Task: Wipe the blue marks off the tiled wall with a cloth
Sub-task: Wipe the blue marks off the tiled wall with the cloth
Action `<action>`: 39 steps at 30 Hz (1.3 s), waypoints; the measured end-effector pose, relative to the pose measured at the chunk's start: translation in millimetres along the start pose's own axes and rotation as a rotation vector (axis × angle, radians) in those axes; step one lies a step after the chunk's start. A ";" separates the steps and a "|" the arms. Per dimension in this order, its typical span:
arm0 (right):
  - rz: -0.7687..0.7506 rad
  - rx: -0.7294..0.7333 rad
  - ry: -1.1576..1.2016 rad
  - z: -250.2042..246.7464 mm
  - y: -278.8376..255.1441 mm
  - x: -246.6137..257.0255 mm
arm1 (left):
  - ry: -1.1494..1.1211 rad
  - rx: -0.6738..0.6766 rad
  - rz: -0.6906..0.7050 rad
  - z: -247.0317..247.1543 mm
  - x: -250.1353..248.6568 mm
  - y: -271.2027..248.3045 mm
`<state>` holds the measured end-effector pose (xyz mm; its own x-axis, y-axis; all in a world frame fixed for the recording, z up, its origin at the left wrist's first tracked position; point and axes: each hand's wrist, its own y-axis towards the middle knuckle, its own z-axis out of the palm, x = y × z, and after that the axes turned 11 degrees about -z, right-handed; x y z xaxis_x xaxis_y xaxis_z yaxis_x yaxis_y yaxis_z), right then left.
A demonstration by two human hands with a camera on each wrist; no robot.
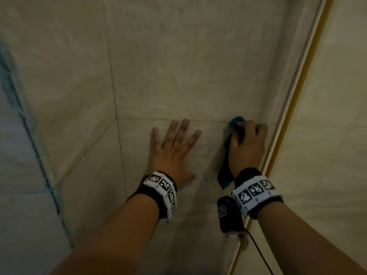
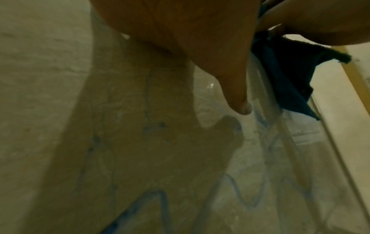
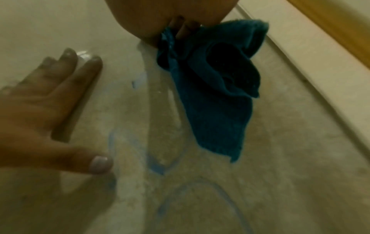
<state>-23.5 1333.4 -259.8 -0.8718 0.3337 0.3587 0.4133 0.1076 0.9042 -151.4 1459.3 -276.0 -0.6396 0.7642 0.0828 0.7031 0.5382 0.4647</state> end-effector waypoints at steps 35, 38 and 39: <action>-0.344 0.026 0.036 18.9 -35.3 -6.5 | 0.020 -0.048 0.010 9.8 0.6 4.1; -0.363 0.135 -0.022 22.2 -68.2 -18.0 | 0.009 -0.061 0.020 12.3 2.0 4.3; -0.349 0.163 -0.033 22.8 -77.1 -20.9 | 0.004 -0.059 0.022 12.6 2.0 4.5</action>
<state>-31.2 1339.5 -342.3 -0.9595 0.2805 0.0253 0.1315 0.3669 0.9209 -145.6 1467.7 -284.9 -0.6256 0.7741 0.0966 0.6975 0.4996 0.5137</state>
